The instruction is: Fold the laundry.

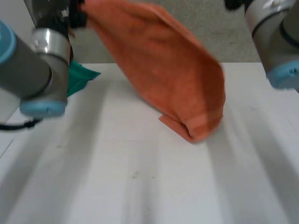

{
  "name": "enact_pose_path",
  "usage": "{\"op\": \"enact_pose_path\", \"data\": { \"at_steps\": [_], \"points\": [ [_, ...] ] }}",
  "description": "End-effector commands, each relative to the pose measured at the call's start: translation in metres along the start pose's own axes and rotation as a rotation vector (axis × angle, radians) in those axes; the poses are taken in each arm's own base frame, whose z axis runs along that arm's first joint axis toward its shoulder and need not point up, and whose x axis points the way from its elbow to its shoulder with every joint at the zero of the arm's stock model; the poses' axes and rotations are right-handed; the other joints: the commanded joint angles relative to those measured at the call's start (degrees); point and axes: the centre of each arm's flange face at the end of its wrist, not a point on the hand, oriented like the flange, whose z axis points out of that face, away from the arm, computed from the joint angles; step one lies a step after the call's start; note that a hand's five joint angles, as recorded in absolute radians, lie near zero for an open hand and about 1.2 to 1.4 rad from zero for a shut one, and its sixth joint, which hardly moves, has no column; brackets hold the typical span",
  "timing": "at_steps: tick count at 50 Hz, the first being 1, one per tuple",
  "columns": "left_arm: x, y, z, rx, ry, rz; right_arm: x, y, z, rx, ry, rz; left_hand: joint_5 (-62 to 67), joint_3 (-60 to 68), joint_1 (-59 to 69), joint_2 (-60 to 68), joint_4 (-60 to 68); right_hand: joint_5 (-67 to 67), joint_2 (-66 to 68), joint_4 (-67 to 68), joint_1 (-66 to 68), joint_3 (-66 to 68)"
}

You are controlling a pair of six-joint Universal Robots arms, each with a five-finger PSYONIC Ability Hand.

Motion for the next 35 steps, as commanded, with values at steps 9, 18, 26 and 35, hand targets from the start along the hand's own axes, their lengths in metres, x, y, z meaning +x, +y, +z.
{"op": "enact_pose_path", "data": {
  "at_steps": [9,18,26,35],
  "points": [
    [-0.023,0.1,-0.153,-0.574,0.065,0.301,-0.059,0.101,-0.125,-0.592,-0.445,-0.069,14.7,11.7,14.4,11.4,11.3,12.4,12.4,11.6,22.3,12.1],
    [-0.025,0.076,-0.198,-0.683,0.166,0.381,-0.05,0.125,-0.122,-0.584,-0.388,-0.084,14.7,11.7,14.4,11.4,11.3,-26.7,-26.7,-27.5,-16.8,-27.0],
    [-0.023,0.048,-0.219,-0.788,0.261,0.471,-0.054,0.129,-0.121,-0.585,-0.395,-0.079,-45.0,-48.0,-45.2,-48.3,-48.3,-34.0,-34.0,-34.7,-24.1,-34.3],
    [-0.02,0.025,-0.164,-0.612,0.229,0.459,-0.057,0.134,-0.122,-0.573,-0.388,-0.083,-48.9,-51.8,-49.1,-52.2,-52.2,-35.7,-35.6,-36.4,-25.8,-36.0]
  ]
}}
